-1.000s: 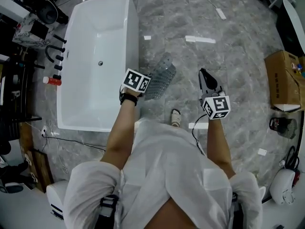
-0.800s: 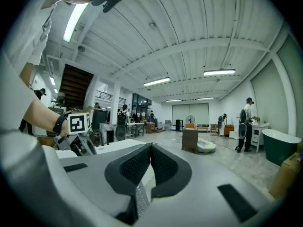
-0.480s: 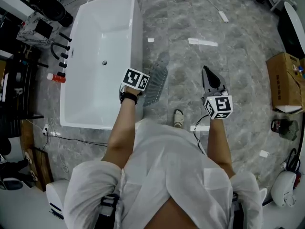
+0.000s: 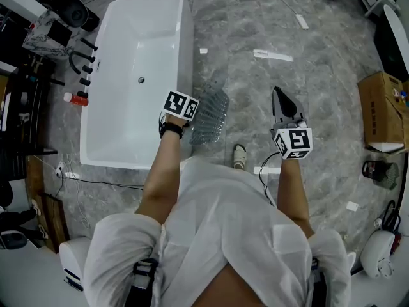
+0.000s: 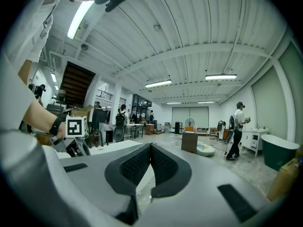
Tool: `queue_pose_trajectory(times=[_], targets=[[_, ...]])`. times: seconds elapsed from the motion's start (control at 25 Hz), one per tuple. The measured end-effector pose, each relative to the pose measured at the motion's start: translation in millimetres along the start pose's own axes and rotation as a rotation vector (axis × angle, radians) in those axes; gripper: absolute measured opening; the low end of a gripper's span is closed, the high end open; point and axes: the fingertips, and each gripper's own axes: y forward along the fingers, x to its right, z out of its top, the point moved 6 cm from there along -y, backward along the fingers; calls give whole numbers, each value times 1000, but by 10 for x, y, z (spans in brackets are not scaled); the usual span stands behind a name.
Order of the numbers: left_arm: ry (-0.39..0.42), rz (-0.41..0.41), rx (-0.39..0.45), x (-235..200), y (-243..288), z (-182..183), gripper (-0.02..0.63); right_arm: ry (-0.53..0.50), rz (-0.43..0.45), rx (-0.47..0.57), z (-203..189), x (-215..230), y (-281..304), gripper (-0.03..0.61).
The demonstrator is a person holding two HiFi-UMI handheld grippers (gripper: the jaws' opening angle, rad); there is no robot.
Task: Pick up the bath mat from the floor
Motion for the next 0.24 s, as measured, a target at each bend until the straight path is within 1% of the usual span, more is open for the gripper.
queue_pose_trajectory(times=[0.24], targets=[[-1,-4,-7,-8,-17,-58,52,-12,6,-7,12,-59,0,26]])
